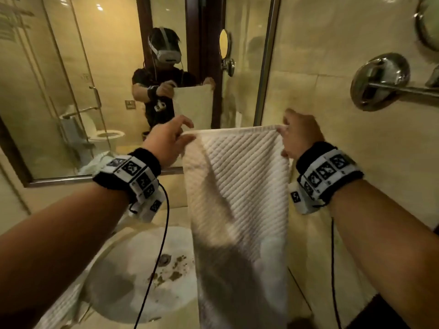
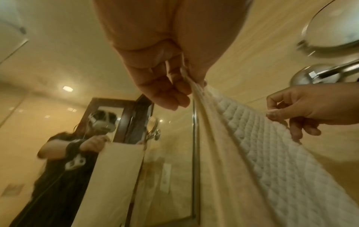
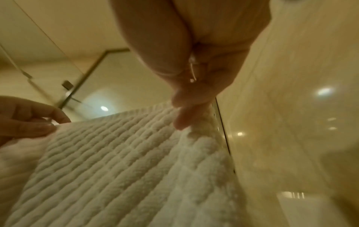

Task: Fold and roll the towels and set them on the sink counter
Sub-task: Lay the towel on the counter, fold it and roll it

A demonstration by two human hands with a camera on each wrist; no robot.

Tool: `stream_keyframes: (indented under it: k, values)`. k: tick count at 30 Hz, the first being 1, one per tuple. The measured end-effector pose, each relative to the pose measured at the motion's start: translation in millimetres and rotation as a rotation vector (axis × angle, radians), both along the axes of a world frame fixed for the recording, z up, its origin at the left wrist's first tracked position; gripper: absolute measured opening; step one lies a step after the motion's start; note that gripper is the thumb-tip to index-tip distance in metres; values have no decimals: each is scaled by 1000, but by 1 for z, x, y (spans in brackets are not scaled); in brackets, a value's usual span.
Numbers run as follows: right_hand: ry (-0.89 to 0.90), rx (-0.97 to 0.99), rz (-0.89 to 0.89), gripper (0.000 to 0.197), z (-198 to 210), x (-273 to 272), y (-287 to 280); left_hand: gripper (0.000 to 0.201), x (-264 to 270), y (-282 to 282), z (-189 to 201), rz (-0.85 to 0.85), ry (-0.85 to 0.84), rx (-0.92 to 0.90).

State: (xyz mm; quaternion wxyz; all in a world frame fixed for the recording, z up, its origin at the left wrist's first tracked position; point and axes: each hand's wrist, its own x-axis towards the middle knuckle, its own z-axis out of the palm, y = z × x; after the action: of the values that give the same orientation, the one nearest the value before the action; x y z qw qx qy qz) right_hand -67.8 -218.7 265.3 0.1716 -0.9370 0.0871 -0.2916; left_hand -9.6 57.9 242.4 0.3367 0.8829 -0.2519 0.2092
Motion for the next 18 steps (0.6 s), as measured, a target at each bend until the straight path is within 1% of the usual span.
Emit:
stream_keyframes:
  k: [1, 4, 5, 7, 10, 14, 18]
  values:
    - [26, 3, -22, 9, -12, 21, 0, 22, 21, -5, -12, 42, 14, 18]
    - [100, -5, -85, 25, -48, 77, -1, 23, 73, -17, -46, 117, 101, 67]
    - [117, 0, -99, 28, -59, 93, -1, 23, 88, -20, -57, 126, 136, 65]
    - [154, 11, -111, 27, -84, 128, -2, 23, 122, -25, -82, 141, 185, 69]
    - [219, 61, -131, 28, -120, 175, -4, 21, 166, -32, -118, 163, 223, 129]
    - [298, 91, -155, 21, -168, 227, -7, 23, 219, -39, -171, 148, 312, 128]
    - [409, 85, -171, 27, -211, 266, -12, 27, 257, -47, -224, 167, 391, 115]
